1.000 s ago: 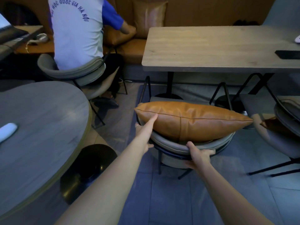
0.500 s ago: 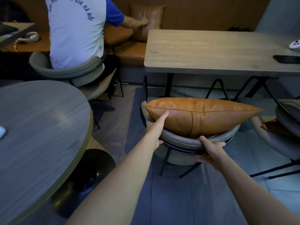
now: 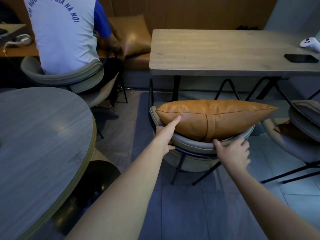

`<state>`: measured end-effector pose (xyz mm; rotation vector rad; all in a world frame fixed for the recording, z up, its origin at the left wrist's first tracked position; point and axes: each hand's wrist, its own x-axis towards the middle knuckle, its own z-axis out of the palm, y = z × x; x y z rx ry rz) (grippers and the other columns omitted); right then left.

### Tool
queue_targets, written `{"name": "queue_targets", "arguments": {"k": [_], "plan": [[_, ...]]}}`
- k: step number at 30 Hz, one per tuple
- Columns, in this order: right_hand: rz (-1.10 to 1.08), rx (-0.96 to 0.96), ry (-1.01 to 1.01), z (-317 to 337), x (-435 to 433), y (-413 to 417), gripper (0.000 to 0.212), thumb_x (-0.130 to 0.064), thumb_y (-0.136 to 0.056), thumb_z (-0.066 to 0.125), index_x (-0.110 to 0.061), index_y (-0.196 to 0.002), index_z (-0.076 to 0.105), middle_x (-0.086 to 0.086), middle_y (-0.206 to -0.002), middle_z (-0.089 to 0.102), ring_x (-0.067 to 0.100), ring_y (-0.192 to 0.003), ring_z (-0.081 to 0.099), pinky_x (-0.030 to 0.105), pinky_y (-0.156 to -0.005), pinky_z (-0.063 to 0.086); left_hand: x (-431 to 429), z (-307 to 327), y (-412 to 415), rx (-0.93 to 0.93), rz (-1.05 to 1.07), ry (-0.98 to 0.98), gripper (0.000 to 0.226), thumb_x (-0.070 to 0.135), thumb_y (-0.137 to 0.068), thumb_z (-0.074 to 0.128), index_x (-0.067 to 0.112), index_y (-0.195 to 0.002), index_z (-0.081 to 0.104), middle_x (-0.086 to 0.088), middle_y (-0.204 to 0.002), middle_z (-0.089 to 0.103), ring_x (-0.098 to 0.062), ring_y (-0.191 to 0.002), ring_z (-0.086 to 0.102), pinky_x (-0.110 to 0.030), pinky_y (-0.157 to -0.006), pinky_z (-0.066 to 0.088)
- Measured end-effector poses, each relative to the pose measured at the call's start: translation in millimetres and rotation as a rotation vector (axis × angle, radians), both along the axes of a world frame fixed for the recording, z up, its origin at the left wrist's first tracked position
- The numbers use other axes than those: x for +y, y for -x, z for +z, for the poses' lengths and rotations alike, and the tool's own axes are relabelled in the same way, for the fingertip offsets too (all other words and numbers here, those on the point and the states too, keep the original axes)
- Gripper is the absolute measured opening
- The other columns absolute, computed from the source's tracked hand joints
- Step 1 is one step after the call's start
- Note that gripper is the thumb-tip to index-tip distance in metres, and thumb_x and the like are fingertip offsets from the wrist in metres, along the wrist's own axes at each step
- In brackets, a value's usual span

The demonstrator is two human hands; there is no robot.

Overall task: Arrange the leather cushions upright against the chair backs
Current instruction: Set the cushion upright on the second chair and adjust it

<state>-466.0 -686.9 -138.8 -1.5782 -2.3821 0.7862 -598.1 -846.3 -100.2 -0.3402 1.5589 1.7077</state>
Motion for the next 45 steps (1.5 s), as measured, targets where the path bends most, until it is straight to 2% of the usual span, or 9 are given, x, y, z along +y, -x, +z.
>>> {"name": "queue_targets", "arguments": {"k": [3,8,11,15,17,30,34,37,45], "plan": [[0.477,0.019,-0.56,-15.1,-40.3,-3.2,0.016,-0.019,-0.09,0.061,-0.003,-0.097,0.061,0.022,-0.096,0.062,0.045,-0.095,0.061,0.054,-0.087,0.047,-6.2,0.0,6.1,0.008,-0.017,0.009,0.106,0.054,-0.077,0.084,0.022,-0.156,0.023,-0.014,-0.158,0.04,-0.043,-0.14,0.043,-0.062,-0.108,0.044],[0.797,-0.235,-0.558,-23.5,-95.9,41.9,0.055,-0.025,-0.074,0.081,0.002,-0.118,0.063,0.021,-0.1,0.065,0.043,-0.089,0.063,0.054,-0.087,0.053,-12.0,-1.4,20.1,0.068,-0.015,0.053,0.117,0.058,-0.051,0.094,0.019,-0.146,0.039,-0.008,-0.142,0.057,-0.034,-0.124,0.058,-0.057,-0.104,0.049],[0.777,-0.319,-0.545,-26.0,-111.3,62.9,0.068,-0.026,-0.056,0.09,0.001,-0.114,0.064,0.02,-0.098,0.066,0.042,-0.083,0.063,0.054,-0.081,0.053,-13.9,-10.3,36.9,0.091,-0.021,0.045,0.127,0.056,-0.035,0.096,0.02,-0.145,0.043,-0.005,-0.136,0.062,-0.031,-0.123,0.06,-0.057,-0.106,0.047],[0.72,-0.276,-0.53,-32.2,-109.5,74.8,0.074,-0.023,-0.04,0.092,-0.002,-0.106,0.067,0.018,-0.094,0.068,0.041,-0.081,0.065,0.054,-0.076,0.054,-13.5,-12.8,44.0,0.093,-0.051,0.007,0.112,0.044,-0.047,0.097,0.02,-0.142,0.043,-0.005,-0.132,0.063,-0.03,-0.121,0.06,-0.06,-0.107,0.045],[0.706,-0.252,-0.553,-35.9,-105.2,76.2,0.071,-0.021,-0.042,0.091,-0.003,-0.107,0.067,0.017,-0.095,0.068,0.041,-0.083,0.065,0.054,-0.076,0.053,-10.0,-13.8,46.3,0.094,-0.059,-0.004,0.099,0.038,-0.057,0.096,0.018,-0.139,0.045,-0.006,-0.131,0.063,-0.031,-0.121,0.059,-0.06,-0.106,0.044],[0.71,-0.261,-0.586,-35.5,-104.1,75.0,0.071,-0.017,-0.042,0.089,-0.001,-0.108,0.066,0.02,-0.094,0.068,0.042,-0.08,0.065,0.054,-0.073,0.054,-4.4,-19.2,49.3,0.096,-0.025,-0.016,0.093,0.031,-0.067,0.094,0.015,-0.142,0.041,-0.004,-0.132,0.059,-0.027,-0.117,0.055,-0.049,-0.094,0.043],[0.684,-0.218,-0.669,-36.7,-100.6,78.1,0.051,-0.002,-0.054,0.087,0.002,-0.102,0.069,0.021,-0.082,0.068,0.043,-0.069,0.065,0.052,-0.063,0.055,-4.3,-18.1,46.7,0.105,-0.023,-0.028,0.111,0.037,-0.054,0.095,0.014,-0.147,0.038,-0.005,-0.136,0.06,-0.029,-0.123,0.057,-0.054,-0.102,0.045],[0.635,-0.194,-0.693,-36.7,-103.8,83.9,0.033,0.001,-0.064,0.079,0.002,-0.096,0.069,0.022,-0.078,0.068,0.042,-0.065,0.065,0.051,-0.06,0.054,-5.1,-20.2,48.6,0.105,-0.008,-0.022,0.1,0.035,-0.059,0.095,0.014,-0.142,0.043,-0.006,-0.136,0.061,-0.029,-0.122,0.057,-0.05,-0.096,0.045],[0.639,-0.254,-0.664,-34.2,-107.6,90.2,0.028,-0.002,-0.069,0.082,-0.001,-0.093,0.069,0.022,-0.078,0.069,0.041,-0.066,0.067,0.046,-0.06,0.055,-5.8,-21.6,54.8,0.095,-0.007,-0.012,0.101,0.035,-0.054,0.096,0.012,-0.14,0.048,-0.006,-0.132,0.063,-0.029,-0.12,0.058,-0.048,-0.092,0.044]]}}
